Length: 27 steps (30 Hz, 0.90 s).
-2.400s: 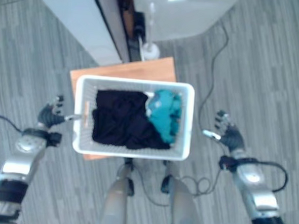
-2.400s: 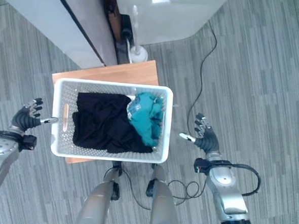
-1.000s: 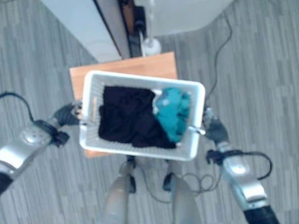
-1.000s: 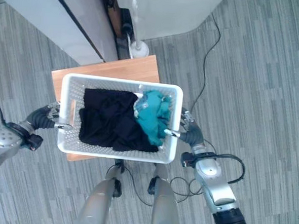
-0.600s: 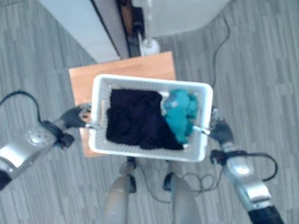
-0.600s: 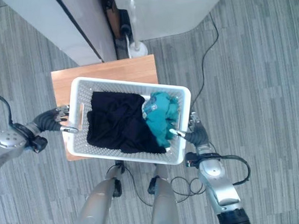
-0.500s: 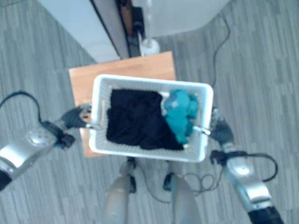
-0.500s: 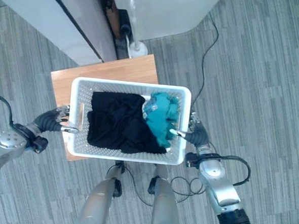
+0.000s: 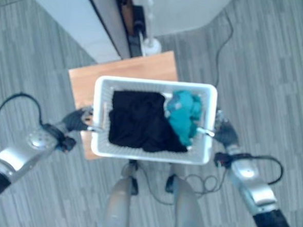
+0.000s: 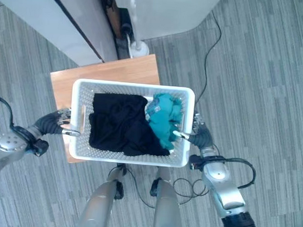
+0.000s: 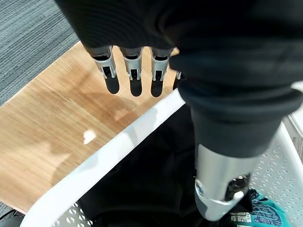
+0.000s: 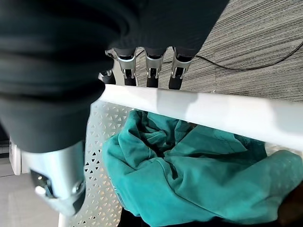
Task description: Grab the laundry basket,head to the washer,open it,put in the laundry and shut it.
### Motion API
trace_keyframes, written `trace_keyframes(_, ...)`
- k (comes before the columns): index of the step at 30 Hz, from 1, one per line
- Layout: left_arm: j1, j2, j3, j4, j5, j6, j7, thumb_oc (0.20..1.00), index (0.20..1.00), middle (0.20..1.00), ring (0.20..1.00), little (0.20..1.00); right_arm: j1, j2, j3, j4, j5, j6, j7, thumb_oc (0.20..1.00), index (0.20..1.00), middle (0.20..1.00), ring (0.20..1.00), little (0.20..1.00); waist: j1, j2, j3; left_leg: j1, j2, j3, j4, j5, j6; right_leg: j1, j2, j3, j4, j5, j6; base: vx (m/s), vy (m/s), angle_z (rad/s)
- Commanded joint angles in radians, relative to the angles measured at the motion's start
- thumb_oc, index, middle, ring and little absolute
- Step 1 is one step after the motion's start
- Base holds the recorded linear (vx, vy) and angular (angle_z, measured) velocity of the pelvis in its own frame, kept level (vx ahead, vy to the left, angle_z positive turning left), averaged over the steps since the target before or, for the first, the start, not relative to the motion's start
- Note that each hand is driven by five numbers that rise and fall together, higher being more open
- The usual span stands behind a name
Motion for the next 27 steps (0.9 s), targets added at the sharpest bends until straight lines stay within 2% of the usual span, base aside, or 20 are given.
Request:
trace_keyframes(1, 0.005, -0.023, -0.018, -0.091, 0.04, -0.051, -0.039, 1.0, 1.0, 1.0, 1.0, 1.0, 0.001, 0.013, 0.054, -0.058, 0.054, -0.056, 0.04, 1.0, 1.0, 1.0, 1.0, 1.0, 0.004, 0.04, -0.041, -0.051, 0.011, -0.137, -0.054, 0.025, 0.013, -0.008, -0.07, -0.035, 0.105, -0.123, 0.119, 0.0, 0.0, 0.0)
trace_keyframes(8, 0.016, -0.04, -0.017, -0.103, 0.043, -0.039, -0.044, 1.0, 1.0, 1.0, 1.0, 1.0, -0.029, 0.049, 0.122, -0.002, 0.141, -0.045, 0.051, 1.0, 1.0, 1.0, 1.0, 1.0, 0.018, 0.047, -0.04, -0.051, 0.008, -0.135, -0.063, 0.032, 0.012, -0.008, -0.073, -0.04, 0.1, -0.119, 0.12, 0.0, 0.0, 0.0)
trace_keyframes(18, -0.021, 0.003, -0.063, -0.139, -0.015, -0.048, -0.021, 1.0, 1.0, 1.0, 1.0, 1.0, -0.062, 0.064, 0.222, -0.023, 0.291, -0.063, 0.058, 1.0, 1.0, 1.0, 1.0, 1.0, 0.04, 0.054, -0.039, -0.034, 0.003, -0.139, -0.106, 0.056, 0.007, -0.002, -0.072, -0.05, 0.094, -0.117, 0.122, 0.0, 0.0, 0.0)
trace_keyframes(27, -0.079, 0.001, -0.118, -0.122, -0.009, -0.056, -0.008, 1.0, 1.0, 1.0, 1.0, 1.0, -0.094, 0.063, 0.265, -0.021, 0.322, -0.067, 0.059, 1.0, 1.0, 1.0, 1.0, 1.0, 0.048, 0.059, -0.035, -0.029, -0.003, -0.145, -0.121, 0.064, 0.006, 0.001, -0.07, -0.053, 0.092, -0.118, 0.124, 0.0, 0.0, 0.0)
